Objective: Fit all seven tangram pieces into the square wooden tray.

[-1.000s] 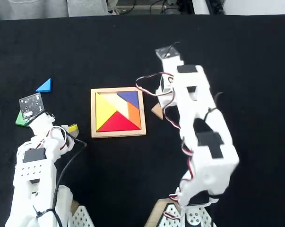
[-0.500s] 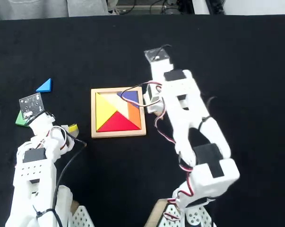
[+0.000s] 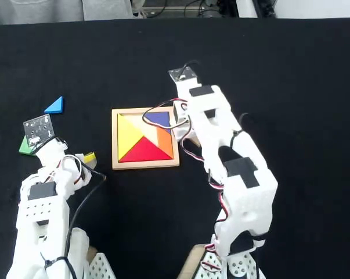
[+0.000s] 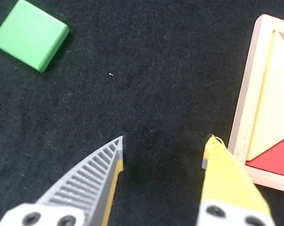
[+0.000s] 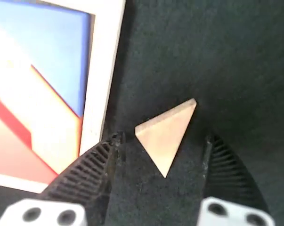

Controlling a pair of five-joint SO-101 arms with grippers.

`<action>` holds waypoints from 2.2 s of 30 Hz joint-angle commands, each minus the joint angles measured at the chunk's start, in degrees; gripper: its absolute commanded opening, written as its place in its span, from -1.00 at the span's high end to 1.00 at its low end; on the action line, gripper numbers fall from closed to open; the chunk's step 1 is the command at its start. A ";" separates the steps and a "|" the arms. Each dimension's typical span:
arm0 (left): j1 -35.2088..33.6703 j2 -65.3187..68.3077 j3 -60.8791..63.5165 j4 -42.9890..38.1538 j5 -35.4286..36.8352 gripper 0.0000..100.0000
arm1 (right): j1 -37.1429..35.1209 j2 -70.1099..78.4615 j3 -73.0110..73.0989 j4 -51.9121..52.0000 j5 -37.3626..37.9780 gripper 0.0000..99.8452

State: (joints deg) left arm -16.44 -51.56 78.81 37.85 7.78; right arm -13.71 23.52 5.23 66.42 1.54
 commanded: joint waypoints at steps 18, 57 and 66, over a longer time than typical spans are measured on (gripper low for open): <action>0.66 -0.97 -0.31 -0.97 0.26 0.47 | -0.79 -0.22 -1.54 -1.76 -0.53 0.60; 0.31 -0.97 -0.31 -0.97 0.26 0.47 | -0.53 3.03 -3.38 -0.62 -0.35 0.61; 0.31 -0.97 -0.31 -0.97 0.26 0.47 | -0.53 3.03 -3.30 -0.62 -0.35 0.66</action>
State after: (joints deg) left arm -16.44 -51.56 78.81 37.85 7.78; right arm -13.71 26.42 3.82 65.27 1.45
